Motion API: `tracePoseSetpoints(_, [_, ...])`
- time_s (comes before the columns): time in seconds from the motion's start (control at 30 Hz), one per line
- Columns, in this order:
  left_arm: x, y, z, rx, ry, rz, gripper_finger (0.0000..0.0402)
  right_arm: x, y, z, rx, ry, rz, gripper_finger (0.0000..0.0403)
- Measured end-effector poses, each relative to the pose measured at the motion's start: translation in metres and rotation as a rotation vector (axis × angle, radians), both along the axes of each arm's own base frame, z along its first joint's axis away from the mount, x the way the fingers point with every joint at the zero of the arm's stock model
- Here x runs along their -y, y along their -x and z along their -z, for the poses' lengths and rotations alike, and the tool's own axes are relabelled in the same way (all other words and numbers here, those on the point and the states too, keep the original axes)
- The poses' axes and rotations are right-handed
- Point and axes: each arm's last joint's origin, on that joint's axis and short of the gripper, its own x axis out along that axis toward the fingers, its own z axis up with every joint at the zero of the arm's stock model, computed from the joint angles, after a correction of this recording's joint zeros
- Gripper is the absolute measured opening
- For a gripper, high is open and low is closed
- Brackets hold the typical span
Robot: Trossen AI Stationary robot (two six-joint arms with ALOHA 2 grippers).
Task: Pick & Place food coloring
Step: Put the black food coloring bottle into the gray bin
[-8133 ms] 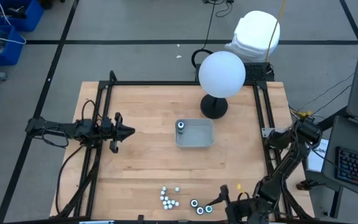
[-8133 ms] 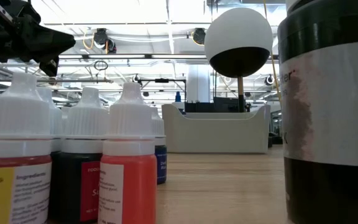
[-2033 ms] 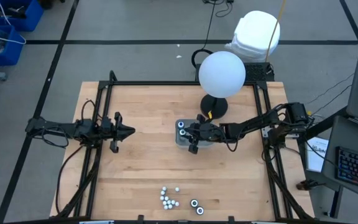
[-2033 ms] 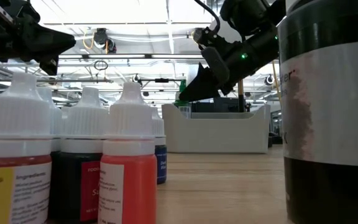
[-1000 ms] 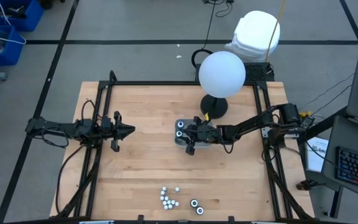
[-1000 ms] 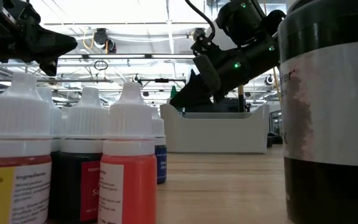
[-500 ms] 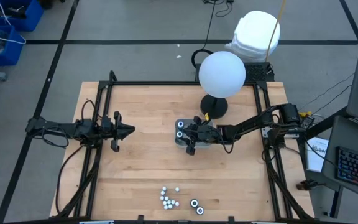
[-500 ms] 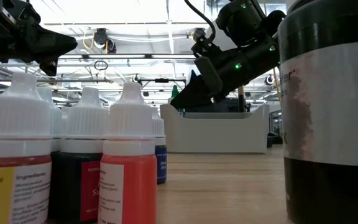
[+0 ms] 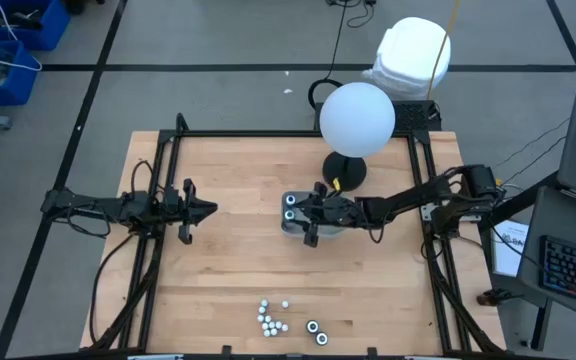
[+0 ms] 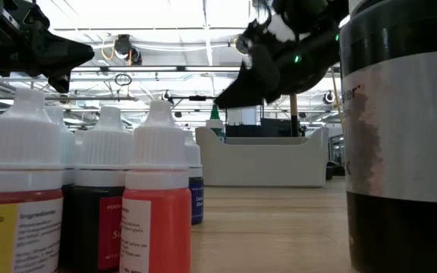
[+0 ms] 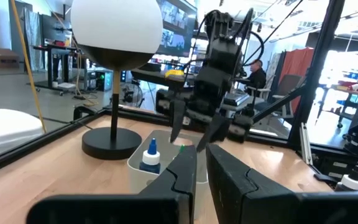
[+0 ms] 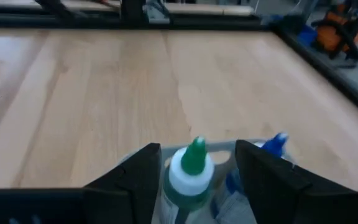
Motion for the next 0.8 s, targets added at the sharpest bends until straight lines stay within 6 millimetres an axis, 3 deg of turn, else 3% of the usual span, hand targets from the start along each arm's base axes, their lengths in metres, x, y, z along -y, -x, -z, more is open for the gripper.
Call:
tracePoseSetpoints(0.23, [0.000,0.000,0.001,-0.007,-0.003,0.000,0.0040,-0.011,0.035,-0.056,0.039,0.025,-0.054,0.0194])
tracePoseSetpoints(0.43, [0.000,0.000,0.001,-0.007,-0.007,0.000,0.0040,-0.015,0.080,-0.087,0.025,0.006,-0.078,0.0145])
tracePoseSetpoints(0.57, [0.000,0.000,0.001,-0.007,-0.007,-0.001,0.0040,-0.016,0.110,-0.076,0.073,-0.003,-0.101,0.0091])
tracePoseSetpoints(0.8, [0.000,0.000,0.001,-0.018,-0.065,-0.008,0.0040,-0.013,0.149,-0.017,0.225,-0.074,-0.097,0.0006])
